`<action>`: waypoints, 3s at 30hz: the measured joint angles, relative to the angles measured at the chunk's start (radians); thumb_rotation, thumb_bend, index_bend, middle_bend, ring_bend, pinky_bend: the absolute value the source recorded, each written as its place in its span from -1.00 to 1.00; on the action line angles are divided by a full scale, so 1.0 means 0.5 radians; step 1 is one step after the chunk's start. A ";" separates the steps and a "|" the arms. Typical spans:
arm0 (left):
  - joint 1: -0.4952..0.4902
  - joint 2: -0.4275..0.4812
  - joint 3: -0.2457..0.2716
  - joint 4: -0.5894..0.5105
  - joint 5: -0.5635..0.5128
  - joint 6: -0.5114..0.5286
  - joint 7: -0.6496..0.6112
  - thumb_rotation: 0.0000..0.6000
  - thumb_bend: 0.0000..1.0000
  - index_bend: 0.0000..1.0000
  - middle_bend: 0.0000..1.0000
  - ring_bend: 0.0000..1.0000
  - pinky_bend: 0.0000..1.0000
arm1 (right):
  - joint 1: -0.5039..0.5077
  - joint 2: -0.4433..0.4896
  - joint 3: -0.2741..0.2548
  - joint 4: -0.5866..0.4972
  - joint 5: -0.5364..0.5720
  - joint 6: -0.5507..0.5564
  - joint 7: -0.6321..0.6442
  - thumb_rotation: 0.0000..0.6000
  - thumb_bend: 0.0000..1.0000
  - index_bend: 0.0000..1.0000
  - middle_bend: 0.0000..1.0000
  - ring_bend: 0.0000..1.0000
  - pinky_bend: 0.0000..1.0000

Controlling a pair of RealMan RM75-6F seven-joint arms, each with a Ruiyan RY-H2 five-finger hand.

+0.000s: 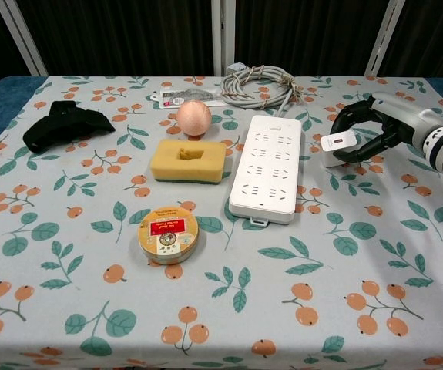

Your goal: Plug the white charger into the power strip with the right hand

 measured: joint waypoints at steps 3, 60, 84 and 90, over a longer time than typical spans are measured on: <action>-0.001 0.000 0.000 0.000 0.001 -0.001 0.001 1.00 -0.73 -0.85 -0.94 -1.00 -1.00 | -0.002 0.008 0.003 -0.013 0.009 -0.006 -0.021 1.00 -0.35 -0.09 -0.21 -0.71 -1.00; 0.018 0.008 0.011 -0.002 0.000 0.006 -0.033 1.00 -0.73 -0.86 -0.94 -1.00 -1.00 | 0.328 0.283 -0.095 -0.418 0.346 -0.041 -1.562 1.00 -0.23 0.48 0.29 -0.24 -1.00; 0.027 0.002 0.021 0.049 0.044 0.039 -0.105 1.00 -0.73 -0.86 -0.94 -1.00 -1.00 | 0.332 -0.019 0.244 -0.541 0.722 0.274 -1.225 1.00 0.04 0.56 0.33 -0.18 -1.00; 0.036 -0.011 0.021 0.082 0.032 0.036 -0.140 1.00 -0.73 -0.86 -0.94 -1.00 -1.00 | 0.403 -0.111 0.254 -0.400 0.760 0.254 -1.300 1.00 0.05 0.56 0.33 -0.18 -1.00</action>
